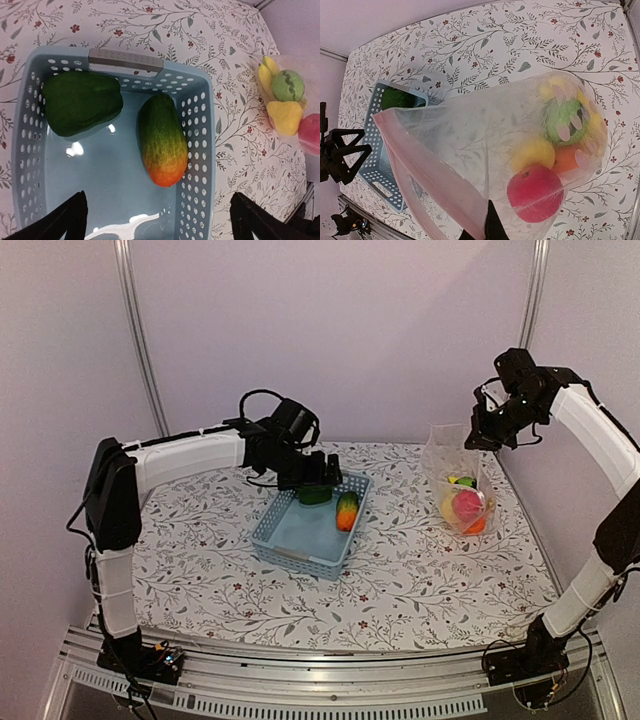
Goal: Place the food in the zip-top bag and seal the zipper
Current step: Adjust the zipper food storage bag, then pick up the fake fruit from the bin.
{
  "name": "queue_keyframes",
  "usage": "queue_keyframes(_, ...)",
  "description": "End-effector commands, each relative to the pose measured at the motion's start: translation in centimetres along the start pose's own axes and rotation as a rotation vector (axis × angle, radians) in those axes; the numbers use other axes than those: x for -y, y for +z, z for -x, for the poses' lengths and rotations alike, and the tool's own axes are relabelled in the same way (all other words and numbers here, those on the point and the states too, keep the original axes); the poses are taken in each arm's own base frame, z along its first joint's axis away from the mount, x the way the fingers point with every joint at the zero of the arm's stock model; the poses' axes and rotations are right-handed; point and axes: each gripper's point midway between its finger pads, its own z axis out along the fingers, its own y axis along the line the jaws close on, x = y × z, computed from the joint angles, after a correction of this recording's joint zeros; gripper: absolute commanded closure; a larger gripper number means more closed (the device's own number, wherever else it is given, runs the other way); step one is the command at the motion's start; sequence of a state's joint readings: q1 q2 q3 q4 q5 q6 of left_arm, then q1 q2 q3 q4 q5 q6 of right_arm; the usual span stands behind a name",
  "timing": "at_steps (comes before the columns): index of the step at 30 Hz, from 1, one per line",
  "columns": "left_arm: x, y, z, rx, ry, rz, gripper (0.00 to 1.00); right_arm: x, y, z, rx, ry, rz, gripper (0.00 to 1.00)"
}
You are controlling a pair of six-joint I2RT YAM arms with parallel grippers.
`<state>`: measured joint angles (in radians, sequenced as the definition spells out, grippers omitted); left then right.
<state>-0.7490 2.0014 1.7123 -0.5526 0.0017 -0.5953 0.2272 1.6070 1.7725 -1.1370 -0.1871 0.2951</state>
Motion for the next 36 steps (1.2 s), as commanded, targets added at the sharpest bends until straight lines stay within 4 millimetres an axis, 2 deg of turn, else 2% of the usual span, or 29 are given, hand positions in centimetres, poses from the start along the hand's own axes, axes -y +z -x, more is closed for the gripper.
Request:
queue_keyframes(1,-0.9,2.1,-0.6,-0.114,-0.134,-0.014,0.0,-1.4,-0.3,-0.6,0.023,0.008,0.093,1.0)
queue_keyframes(6,-1.4,4.5,-0.8,-0.146,-0.122,-0.005,0.0,-1.2,0.4,-1.6,0.001,0.015,0.107,1.0)
queue_keyframes(14,-2.5,7.9,-1.1,-0.187,-0.094,0.037,0.0,-1.3,0.8,-1.7,-0.012,-0.004,0.115,1.0)
queue_keyframes(20,-1.4,10.0,-2.4,-0.214,-0.025,-0.048,0.0,-1.4,1.2,-2.0,-0.025,-0.008,0.123,1.0)
queue_keyframes(29,0.2,11.4,-4.1,-0.251,-0.039,-0.118,0.06,-1.4,1.3,-2.4,-0.036,-0.008,0.131,1.0)
queue_keyframes(36,0.5,12.4,-5.3,-0.28,-0.076,-0.132,0.19,-1.4,1.0,-2.6,-0.037,-0.006,0.135,1.0)
